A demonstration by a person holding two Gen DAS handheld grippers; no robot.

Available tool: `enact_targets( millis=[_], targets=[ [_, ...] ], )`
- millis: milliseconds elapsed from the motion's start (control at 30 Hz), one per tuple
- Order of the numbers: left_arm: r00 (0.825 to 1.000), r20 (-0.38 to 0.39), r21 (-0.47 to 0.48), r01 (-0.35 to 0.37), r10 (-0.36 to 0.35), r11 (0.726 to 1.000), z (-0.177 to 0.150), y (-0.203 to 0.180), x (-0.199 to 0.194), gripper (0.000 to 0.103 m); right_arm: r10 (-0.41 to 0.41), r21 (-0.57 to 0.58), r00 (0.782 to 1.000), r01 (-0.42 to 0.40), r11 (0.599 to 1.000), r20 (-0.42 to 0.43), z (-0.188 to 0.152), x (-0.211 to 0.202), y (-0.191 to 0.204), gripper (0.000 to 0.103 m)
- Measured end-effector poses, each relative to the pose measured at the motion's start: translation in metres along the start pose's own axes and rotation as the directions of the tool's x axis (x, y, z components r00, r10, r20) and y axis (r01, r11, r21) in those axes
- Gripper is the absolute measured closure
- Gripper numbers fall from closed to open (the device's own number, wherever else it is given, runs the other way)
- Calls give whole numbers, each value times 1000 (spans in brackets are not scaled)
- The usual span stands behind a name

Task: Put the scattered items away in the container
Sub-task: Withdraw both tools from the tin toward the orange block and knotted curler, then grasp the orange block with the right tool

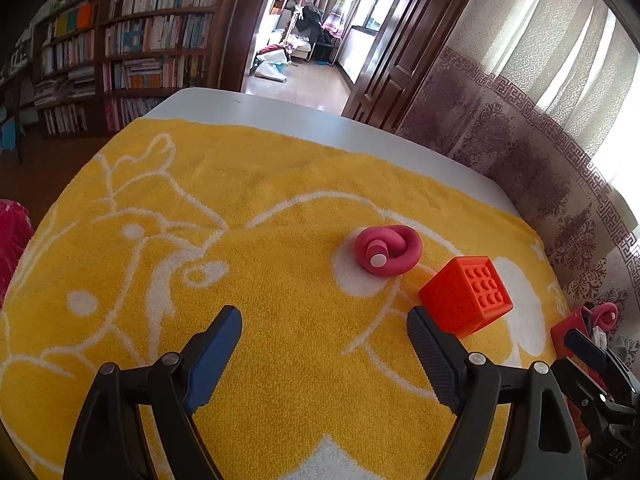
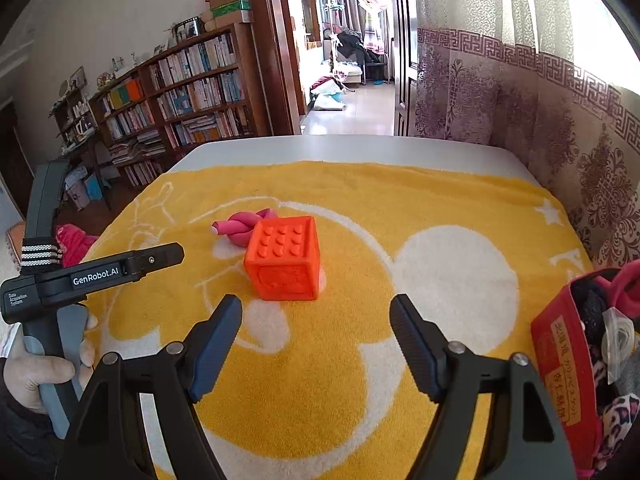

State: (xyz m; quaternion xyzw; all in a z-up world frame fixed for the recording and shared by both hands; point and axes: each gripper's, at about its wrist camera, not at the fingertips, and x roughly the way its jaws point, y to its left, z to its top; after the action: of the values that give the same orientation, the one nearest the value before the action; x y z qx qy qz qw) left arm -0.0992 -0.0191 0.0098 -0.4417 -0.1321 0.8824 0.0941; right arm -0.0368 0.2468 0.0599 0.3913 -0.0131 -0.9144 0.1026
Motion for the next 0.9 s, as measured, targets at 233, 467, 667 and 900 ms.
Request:
enact_targets(
  millis=[233, 467, 667, 900],
  targets=[
    [1000, -5, 14, -17, 17, 1000, -1, 2, 3, 17, 8, -15, 999, -9, 1000, -32, 14, 37, 16, 23],
    [999, -28, 4, -23, 23, 1000, -2, 7, 10, 17, -47, -21, 997, 46, 999, -54, 22, 73, 17, 23],
    [999, -35, 24, -36, 37, 999, -4, 5, 14, 17, -27, 21, 995, 29, 999, -91, 23, 100, 10, 23],
    [997, -51, 42, -62, 64, 997, -8, 3, 23, 17, -68, 18, 996, 69, 997, -53, 19, 90, 5, 47]
  ],
)
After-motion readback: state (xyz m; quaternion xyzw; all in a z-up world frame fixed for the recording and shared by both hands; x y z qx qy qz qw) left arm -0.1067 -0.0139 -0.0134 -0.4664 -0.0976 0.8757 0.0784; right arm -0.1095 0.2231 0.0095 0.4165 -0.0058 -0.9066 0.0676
